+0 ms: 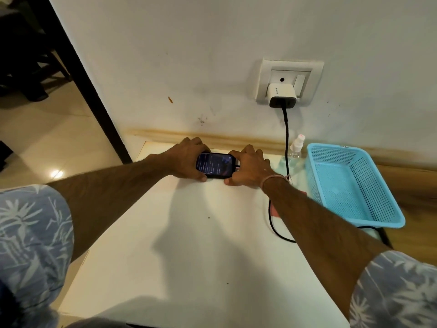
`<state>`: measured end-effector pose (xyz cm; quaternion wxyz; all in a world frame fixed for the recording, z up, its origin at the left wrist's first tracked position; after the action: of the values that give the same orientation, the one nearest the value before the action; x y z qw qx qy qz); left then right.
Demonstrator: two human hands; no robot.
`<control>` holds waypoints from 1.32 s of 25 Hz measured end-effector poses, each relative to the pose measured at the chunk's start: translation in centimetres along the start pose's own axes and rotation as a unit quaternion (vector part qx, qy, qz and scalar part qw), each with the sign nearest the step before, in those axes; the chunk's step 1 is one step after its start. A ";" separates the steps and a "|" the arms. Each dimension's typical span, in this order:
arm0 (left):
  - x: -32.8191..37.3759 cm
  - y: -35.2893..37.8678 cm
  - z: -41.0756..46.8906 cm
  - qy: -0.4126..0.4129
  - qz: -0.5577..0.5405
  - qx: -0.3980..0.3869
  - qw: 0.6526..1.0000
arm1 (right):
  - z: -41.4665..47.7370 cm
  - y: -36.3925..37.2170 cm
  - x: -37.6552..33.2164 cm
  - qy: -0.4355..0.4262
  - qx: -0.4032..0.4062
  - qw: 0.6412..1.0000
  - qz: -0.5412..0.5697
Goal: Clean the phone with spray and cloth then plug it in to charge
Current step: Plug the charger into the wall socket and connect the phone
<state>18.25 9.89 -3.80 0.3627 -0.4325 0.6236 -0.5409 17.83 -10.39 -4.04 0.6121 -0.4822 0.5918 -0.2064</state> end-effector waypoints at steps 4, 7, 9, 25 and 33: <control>-0.8 -0.1 0.6 -0.005 0.012 -0.002 1.000 | 1.2 0.2 -0.1 0.000 0.003 1.000 0.014; -1.0 -0.1 0.6 -0.009 0.007 0.004 1.000 | 1.7 0.1 -0.1 0.001 0.004 1.000 0.015; -1.1 0.0 0.6 -0.013 0.006 0.010 1.000 | 1.9 0.2 0.0 0.003 0.010 1.000 0.016; -1.3 0.6 1.0 -0.005 0.032 0.019 0.999 | 2.7 0.4 0.3 0.010 0.008 1.000 -0.013; -0.8 -0.3 1.0 -0.024 0.039 -0.003 0.999 | 2.2 -0.1 -1.1 0.046 -0.004 0.997 -0.068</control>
<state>19.50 10.29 -3.68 0.3970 -0.4216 0.6325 -0.5143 19.69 -8.72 -3.77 0.5668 -0.5141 0.5859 -0.2667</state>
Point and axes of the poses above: each hand's wrist, its own z-axis towards the middle knuckle, its own y-axis out of the palm, x = y × z, the point moved 3 cm from there along z, towards the middle knuckle, and after that the axes turned 12 degrees about z, right-handed, at the moved point
